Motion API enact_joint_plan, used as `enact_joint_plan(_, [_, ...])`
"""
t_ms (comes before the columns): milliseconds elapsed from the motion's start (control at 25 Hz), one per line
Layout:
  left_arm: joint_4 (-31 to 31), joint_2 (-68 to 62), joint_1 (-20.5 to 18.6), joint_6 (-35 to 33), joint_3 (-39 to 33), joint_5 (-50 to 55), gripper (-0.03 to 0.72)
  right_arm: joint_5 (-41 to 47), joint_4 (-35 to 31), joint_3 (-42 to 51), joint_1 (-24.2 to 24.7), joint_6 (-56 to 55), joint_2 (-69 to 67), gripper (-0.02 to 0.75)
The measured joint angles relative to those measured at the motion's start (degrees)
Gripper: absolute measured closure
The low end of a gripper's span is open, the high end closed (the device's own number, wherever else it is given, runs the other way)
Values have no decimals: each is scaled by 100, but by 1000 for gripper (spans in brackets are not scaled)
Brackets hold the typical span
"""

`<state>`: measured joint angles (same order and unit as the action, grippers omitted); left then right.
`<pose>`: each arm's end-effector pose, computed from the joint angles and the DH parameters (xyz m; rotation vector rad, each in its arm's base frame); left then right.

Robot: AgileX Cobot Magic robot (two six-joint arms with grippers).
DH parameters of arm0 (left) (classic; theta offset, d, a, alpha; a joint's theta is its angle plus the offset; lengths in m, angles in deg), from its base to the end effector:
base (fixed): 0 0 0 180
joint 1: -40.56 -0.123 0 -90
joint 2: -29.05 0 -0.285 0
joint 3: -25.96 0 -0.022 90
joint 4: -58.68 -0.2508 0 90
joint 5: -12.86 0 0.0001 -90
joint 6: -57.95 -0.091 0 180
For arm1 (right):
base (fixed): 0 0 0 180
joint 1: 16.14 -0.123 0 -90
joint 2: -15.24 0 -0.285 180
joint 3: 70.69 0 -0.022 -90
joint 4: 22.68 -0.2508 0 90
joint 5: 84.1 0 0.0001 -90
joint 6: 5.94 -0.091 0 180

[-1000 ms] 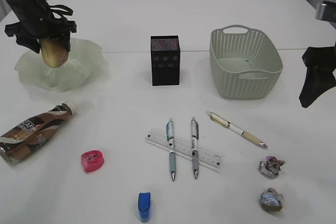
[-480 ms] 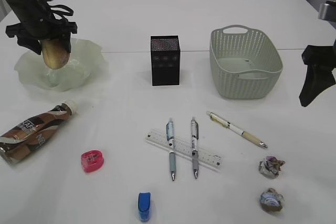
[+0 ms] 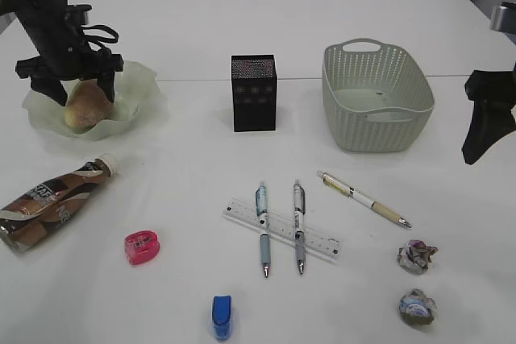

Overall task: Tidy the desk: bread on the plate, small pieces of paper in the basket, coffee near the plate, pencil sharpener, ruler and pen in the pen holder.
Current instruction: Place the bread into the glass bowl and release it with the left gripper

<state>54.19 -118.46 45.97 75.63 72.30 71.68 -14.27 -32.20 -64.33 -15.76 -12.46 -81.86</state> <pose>0.5200 -0.0431 0.1638 -0.2578 2.7729 0.0030 0.2952 0.0122 0.2796 0.2547 3.0125 0.2505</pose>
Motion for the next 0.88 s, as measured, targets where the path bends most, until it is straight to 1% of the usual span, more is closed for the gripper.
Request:
enact_joint_plan(240, [-6,0,-10,0,524,272,59,0,160,0,0,0,0,153])
enact_joint_plan(360, [5,0,-10,0,851,674,85,-131,170,0,0,0,0,154])
enact_joint_plan(440, [57,24,-10,-11,934,985,105,-288,170,0,0,0,0,154])
enact_joint_plan(560, [200,164,-10,-91,945,1148,119,-292,170,0,0,0,0,154])
enact_joint_plan(760, [826,579,2,-477,965,1206,123,-296,170,0,0,0,0,154])
enact_joint_plan(880, [992,891,52,-616,934,1215,125,-285,170,0,0,0,0,154])
